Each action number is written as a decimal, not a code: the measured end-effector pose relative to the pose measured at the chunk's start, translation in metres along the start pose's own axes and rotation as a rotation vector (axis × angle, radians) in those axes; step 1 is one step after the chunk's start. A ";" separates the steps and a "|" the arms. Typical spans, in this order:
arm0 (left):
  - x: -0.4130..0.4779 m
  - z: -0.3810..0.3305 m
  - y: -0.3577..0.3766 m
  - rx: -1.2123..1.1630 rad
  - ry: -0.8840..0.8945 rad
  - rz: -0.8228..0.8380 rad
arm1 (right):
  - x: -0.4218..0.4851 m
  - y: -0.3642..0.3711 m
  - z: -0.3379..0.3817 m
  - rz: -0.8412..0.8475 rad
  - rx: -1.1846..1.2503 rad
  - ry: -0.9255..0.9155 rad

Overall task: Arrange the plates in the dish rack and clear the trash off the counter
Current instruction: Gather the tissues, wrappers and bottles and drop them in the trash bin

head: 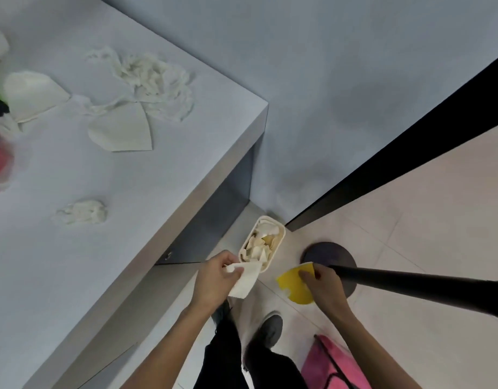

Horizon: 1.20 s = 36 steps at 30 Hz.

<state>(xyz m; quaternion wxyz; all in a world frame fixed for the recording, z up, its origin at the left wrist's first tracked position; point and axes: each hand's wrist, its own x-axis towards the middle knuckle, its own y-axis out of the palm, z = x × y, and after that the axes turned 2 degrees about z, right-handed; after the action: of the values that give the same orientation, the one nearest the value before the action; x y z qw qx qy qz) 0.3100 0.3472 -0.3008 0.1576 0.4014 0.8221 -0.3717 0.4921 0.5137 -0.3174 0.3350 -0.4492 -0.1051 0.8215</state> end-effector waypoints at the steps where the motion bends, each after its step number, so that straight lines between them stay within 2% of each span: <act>1: 0.009 0.010 0.010 0.038 -0.019 0.016 | 0.010 0.004 -0.009 -0.004 0.030 0.023; 7: 0.068 0.073 0.059 0.137 -0.137 0.000 | 0.084 0.033 -0.056 -0.011 0.104 0.098; 13: 0.132 0.114 0.104 0.308 -0.075 -0.036 | 0.143 0.072 -0.111 -0.001 0.115 0.166; 18: 0.201 0.150 0.148 0.341 -0.041 -0.007 | 0.194 0.103 -0.154 -0.010 0.105 0.201; 24: 0.280 0.189 0.196 0.432 0.061 -0.006 | 0.269 0.140 -0.174 -0.033 0.046 0.140; 28: 0.308 0.213 0.213 0.477 0.057 -0.028 | 0.314 0.160 -0.172 -0.034 -0.032 0.081; 32: 0.306 0.234 0.225 0.491 0.147 0.083 | 0.342 0.179 -0.172 0.025 -0.074 0.094; 36: 0.303 0.247 0.232 0.682 0.305 0.232 | 0.344 0.197 -0.174 0.109 -0.284 -0.010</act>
<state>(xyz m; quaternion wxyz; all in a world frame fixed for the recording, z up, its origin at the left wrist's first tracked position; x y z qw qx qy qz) 0.2909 0.4223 -0.7490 -0.0680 0.5718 0.6143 -0.5395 0.4151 0.5649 -0.7409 0.2226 -0.4931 -0.1973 0.8176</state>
